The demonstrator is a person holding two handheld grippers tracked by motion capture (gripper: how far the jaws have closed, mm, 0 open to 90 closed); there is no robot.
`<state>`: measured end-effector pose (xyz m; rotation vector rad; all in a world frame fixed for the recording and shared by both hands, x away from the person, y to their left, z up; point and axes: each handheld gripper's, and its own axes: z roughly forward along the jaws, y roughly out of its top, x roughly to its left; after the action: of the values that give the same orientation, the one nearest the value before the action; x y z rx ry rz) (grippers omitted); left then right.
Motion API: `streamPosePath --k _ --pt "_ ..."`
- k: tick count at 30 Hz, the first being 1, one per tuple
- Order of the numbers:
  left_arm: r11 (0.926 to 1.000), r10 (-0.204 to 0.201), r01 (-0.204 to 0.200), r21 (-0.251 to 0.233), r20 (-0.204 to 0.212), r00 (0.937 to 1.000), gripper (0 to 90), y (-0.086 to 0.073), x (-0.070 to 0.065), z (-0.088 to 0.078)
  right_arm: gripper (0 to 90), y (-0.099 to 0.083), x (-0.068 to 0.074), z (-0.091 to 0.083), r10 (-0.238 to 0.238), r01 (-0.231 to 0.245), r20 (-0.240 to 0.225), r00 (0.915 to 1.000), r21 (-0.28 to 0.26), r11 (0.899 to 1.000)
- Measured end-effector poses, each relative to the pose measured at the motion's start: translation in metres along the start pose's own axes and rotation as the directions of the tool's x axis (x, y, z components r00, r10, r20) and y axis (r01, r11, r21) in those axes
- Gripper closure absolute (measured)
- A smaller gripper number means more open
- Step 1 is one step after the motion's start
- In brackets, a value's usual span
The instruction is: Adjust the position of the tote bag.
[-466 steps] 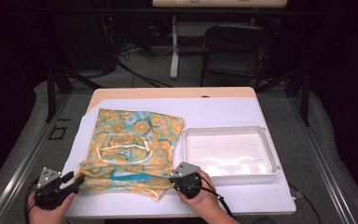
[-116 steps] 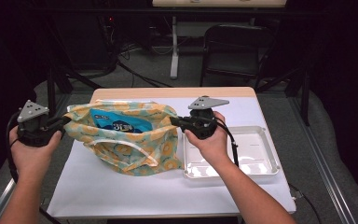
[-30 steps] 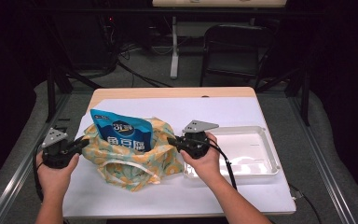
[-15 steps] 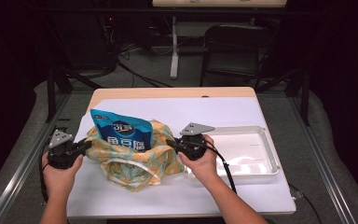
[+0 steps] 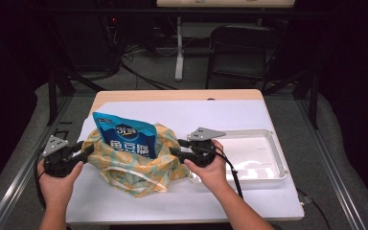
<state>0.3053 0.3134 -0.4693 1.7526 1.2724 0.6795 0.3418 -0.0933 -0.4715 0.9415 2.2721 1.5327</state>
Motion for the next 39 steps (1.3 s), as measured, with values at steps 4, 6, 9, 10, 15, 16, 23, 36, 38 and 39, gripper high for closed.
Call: streamPosePath --k 4,6,9,10,15,16,23,36,38,39 --pt "0.9999 0.004 -0.004 -0.015 0.007 1.0000 55.9 0.003 -0.002 -0.006 53.3 0.004 0.002 -0.008 -0.003 0.003 -0.001 1.0000 -0.023 1.000" --pt "0.9999 0.009 -0.009 -0.009 0.008 0.9999 55.1 0.004 -0.004 -0.009 52.6 0.006 0.004 -0.010 -0.005 0.005 -0.006 1.0000 -0.035 0.999" --pt "0.9998 0.015 -0.015 -0.011 0.013 0.9998 54.6 0.007 -0.006 -0.013 52.4 0.009 0.007 -0.015 -0.021 0.021 -0.004 0.9998 -0.043 0.999" --pt "0.9998 0.016 -0.016 -0.015 0.012 0.9998 54.4 0.007 -0.007 -0.015 52.5 0.010 0.008 -0.016 -0.022 0.022 -0.004 0.9997 -0.048 0.999" --pt "0.9996 0.025 -0.024 -0.015 0.041 0.9988 55.3 0.010 -0.012 -0.022 52.1 0.016 0.014 -0.023 -0.077 0.077 0.004 0.9970 -0.042 0.996" --pt "0.9995 0.028 -0.028 -0.015 0.045 0.9986 55.3 0.011 -0.014 -0.023 51.3 0.016 0.015 -0.023 -0.094 0.094 0.010 0.9955 -0.043 0.995" --pt "0.9981 0.061 -0.060 -0.016 0.076 0.9952 53.4 0.014 -0.030 -0.024 50.3 0.020 0.017 -0.030 -0.079 0.079 0.004 0.9969 -0.056 0.995" --pt "0.9953 0.095 -0.092 -0.029 0.129 0.9871 50.2 0.015 -0.053 -0.027 54.9 0.024 0.014 -0.037 -0.066 0.064 -0.027 0.9974 -0.085 0.994" --pt "0.9952 0.095 -0.092 -0.034 0.138 0.9859 50.1 0.016 -0.056 -0.028 55.3 0.024 0.014 -0.038 -0.067 0.065 -0.030 0.9973 -0.086 0.994" --pt "0.9950 0.098 -0.094 -0.034 0.140 0.9853 50.1 0.016 -0.057 -0.029 56.8 0.025 0.014 -0.038 -0.067 0.062 -0.044 0.9968 -0.094 0.994"
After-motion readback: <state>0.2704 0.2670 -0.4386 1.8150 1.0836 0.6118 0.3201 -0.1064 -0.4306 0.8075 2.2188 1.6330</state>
